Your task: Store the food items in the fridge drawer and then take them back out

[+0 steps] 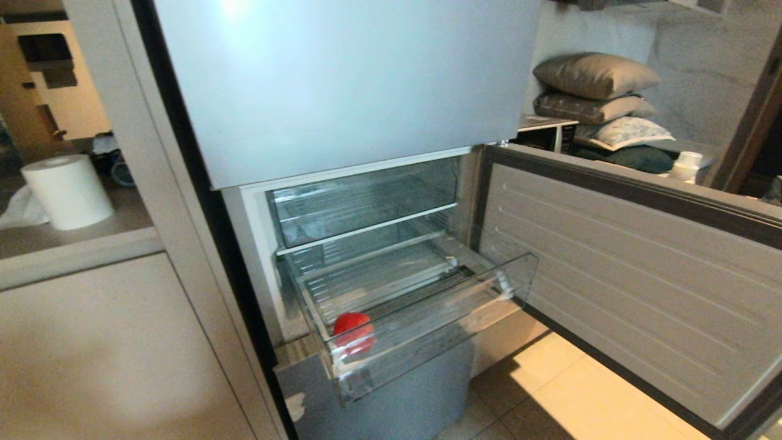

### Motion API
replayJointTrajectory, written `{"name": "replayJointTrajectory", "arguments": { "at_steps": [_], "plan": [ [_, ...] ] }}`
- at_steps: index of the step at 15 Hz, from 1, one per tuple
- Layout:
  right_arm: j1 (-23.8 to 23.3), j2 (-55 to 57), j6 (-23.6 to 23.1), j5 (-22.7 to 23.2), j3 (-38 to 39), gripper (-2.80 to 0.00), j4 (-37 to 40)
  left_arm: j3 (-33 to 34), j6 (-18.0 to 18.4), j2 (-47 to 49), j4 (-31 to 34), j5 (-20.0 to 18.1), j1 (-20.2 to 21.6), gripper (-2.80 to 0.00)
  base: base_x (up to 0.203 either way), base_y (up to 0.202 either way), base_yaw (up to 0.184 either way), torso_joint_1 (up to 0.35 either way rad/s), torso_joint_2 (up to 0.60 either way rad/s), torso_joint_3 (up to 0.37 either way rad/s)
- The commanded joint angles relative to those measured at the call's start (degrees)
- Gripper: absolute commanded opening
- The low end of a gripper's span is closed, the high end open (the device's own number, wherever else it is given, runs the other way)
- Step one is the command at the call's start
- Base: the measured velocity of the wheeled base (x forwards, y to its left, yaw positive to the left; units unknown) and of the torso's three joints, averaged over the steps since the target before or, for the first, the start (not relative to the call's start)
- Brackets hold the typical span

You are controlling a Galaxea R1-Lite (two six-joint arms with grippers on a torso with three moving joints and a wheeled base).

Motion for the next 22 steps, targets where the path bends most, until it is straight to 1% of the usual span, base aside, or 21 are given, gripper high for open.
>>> {"name": "replayJointTrajectory", "arguments": {
  "at_steps": [1,4,5,7,8,9,10,11,12,14,16,18,20,22],
  "plan": [
    [0.02,0.07,-0.02,0.01,0.0,-2.8,0.0,0.09,-0.01,0.02,-0.02,0.01,0.0,-2.8,0.002,0.007,-0.175,0.0,0.01,0.005],
    [0.02,0.07,0.16,0.1,0.0,-2.8,-0.09,0.09,-0.01,0.01,-0.02,0.01,0.01,-2.8,-0.001,0.009,-0.173,0.004,0.0,0.002],
    [0.02,0.07,1.33,0.1,0.0,-2.8,-0.18,0.09,-0.01,0.0,-0.02,0.01,0.02,-2.8,-0.001,0.006,-0.175,-0.002,-0.01,0.003],
    [0.02,0.43,0.52,0.11,-0.06,-2.8,-0.46,0.09,-0.01,0.01,-0.02,0.01,0.02,-2.8,0.003,0.008,-0.146,0.002,0.0,0.002],
    [-0.1,2.41,0.23,-0.32,-0.72,-2.8,-0.99,0.09,-0.01,0.02,-0.02,0.01,0.02,-2.8,-0.002,0.004,-0.092,0.007,0.0,0.002],
    [-0.29,5.72,1.12,-2.26,-2.64,-2.8,-1.68,0.09,-0.01,0.0,-0.02,0.01,-0.06,-2.8,0.0,0.0,0.0,0.0,0.0,0.0],
    [-0.64,9.31,3.06,-4.63,-5.43,-2.8,-2.02,0.09,-0.01,0.03,-0.02,0.01,0.02,-2.8,0.0,0.0,0.0,0.0,0.0,0.0],
    [-2.06,13.98,5.3,-6.27,-8.52,-2.8,-2.21,0.09,-0.01,0.0,-0.02,0.01,0.02,-2.8,0.0,0.0,0.0,0.0,0.0,0.0],
    [-4.83,18.68,7.05,-7.04,-11.0,-2.8,-2.32,0.09,-0.01,0.0,-0.02,0.01,0.02,-2.8,0.0,0.0,0.0,0.0,0.0,0.0],
    [-12.85,28.42,9.29,-7.08,-14.74,-2.8,-2.85,0.09,-0.01,0.0,-0.02,0.01,0.02,-2.8,0.0,0.0,0.0,0.0,0.0,0.0],
    [-22.09,38.46,10.29,-4.7,-17.17,-2.8,-5.44,0.09,-0.01,0.01,-0.02,0.01,0.02,-2.8,0.0,0.0,0.0,0.0,0.0,0.0],
    [-30.42,46.64,10.59,-0.94,-19.3,-2.8,-9.23,0.09,-0.01,0.0,-0.02,0.01,-0.06,-2.8,0.0,0.0,0.0,0.0,0.0,0.0],
    [-34.83,53.4,10.78,2.14,-21.67,-2.8,-11.37,0.09,-0.01,0.0,-0.02,0.01,0.02,-2.8,0.0,0.0,0.0,0.0,0.0,0.0],
    [-38.5,64.42,11.0,4.15,-24.18,-2.8,-15.09,0.09,-0.01,0.09,-0.02,0.01,0.02,-2.8,0.0,0.0,0.0,0.0,0.0,0.0]
  ]
}}
